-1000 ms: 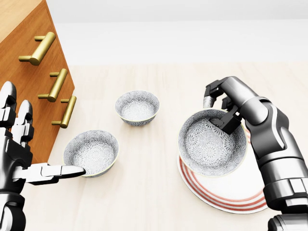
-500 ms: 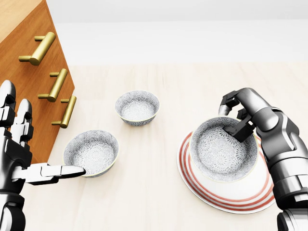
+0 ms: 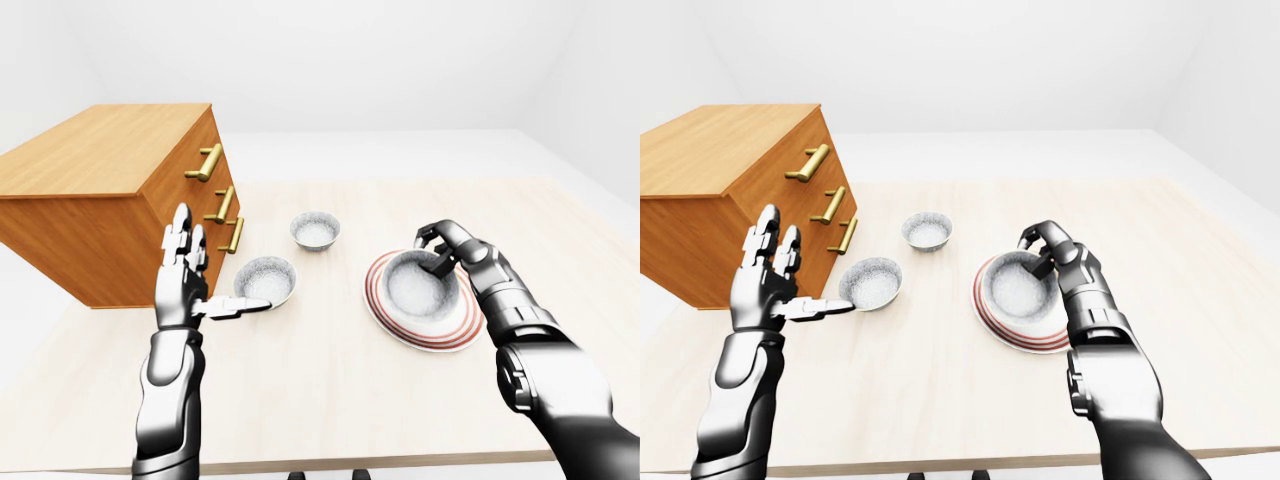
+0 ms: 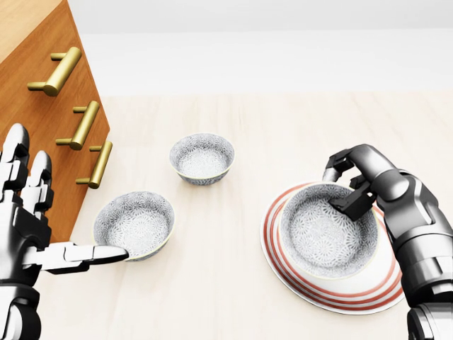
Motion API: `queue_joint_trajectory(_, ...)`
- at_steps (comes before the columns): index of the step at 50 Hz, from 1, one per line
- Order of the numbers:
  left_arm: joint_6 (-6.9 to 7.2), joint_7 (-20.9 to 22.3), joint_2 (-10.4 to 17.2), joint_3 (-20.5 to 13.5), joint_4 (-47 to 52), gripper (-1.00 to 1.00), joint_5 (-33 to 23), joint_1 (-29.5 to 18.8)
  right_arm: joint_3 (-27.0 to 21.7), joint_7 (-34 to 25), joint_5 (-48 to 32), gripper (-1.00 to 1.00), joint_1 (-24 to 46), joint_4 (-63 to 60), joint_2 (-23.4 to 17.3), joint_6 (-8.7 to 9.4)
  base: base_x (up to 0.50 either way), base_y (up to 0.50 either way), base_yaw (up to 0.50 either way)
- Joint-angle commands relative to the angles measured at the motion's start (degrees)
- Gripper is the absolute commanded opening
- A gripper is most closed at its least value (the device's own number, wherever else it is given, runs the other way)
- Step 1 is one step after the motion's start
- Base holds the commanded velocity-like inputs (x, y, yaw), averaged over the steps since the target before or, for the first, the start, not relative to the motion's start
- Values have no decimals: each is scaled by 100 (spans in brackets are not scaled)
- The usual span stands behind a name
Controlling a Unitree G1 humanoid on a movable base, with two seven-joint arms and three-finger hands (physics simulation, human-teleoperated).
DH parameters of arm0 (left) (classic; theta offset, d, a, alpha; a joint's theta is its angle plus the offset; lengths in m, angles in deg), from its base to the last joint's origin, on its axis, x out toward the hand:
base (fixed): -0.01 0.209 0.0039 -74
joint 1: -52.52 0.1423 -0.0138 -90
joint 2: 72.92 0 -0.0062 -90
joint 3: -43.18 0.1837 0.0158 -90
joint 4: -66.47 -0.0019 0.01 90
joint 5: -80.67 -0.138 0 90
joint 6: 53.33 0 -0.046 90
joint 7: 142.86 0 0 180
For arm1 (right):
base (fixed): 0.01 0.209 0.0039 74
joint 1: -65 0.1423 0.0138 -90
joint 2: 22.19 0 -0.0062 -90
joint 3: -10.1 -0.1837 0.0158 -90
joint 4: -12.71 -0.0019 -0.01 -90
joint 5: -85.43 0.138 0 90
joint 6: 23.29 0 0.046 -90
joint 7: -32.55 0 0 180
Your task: Put the bowl at the front on the plate.
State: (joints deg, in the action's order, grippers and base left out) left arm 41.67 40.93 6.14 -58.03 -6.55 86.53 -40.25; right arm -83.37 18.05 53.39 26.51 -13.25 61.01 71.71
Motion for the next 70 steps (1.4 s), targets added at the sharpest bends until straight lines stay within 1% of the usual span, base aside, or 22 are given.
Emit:
queue_joint_trajectory(1,0,3,-24,41,-192,100,-30,38,-68,141,199,-100,115,279,-36,0,0,0,0)
queue_joint_trajectory(11,0,-1,-27,52,-122,100,-34,69,-86,292,286,-100,208,552,-69,0,0,0,0)
queue_joint_trajectory(31,0,6,-18,38,-177,100,-27,41,-119,405,351,-100,562,858,-162,0,0,0,0)
queue_joint_trajectory(51,0,-3,-33,72,-280,100,-56,46,-210,669,392,-100,535,1039,-253,0,0,0,0)
queue_joint_trajectory(70,0,-7,-25,68,-275,100,-51,37,-249,771,484,-100,436,1008,-321,0,0,0,0)
